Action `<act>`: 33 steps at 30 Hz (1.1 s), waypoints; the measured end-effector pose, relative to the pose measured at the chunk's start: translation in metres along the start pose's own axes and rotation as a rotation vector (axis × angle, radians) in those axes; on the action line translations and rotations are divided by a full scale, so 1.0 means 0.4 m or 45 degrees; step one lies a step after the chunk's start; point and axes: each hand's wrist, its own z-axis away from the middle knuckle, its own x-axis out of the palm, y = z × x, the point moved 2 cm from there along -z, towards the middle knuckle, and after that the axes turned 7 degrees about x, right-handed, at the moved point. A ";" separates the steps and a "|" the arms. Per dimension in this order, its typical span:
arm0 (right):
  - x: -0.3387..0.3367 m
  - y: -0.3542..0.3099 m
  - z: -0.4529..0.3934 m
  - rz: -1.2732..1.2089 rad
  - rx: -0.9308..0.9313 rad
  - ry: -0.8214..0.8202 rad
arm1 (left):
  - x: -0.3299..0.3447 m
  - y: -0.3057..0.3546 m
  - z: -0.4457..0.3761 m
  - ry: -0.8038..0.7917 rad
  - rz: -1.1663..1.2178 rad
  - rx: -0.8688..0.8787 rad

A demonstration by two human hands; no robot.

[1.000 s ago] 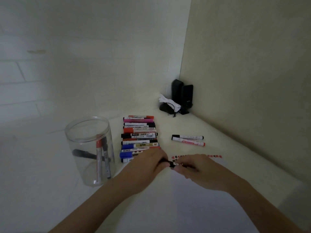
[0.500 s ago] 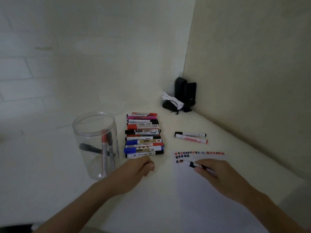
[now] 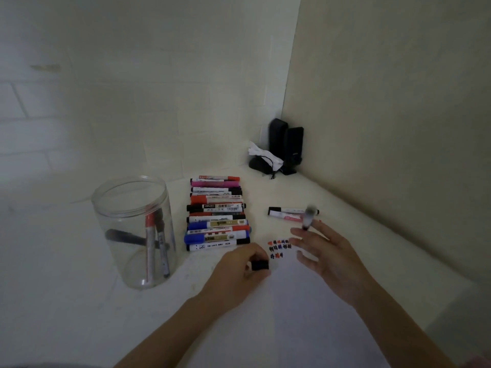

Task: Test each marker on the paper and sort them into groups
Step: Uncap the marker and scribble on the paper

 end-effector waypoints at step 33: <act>-0.039 0.104 -0.097 0.881 -0.409 0.515 | 0.100 -0.089 -0.061 -0.119 -0.563 0.460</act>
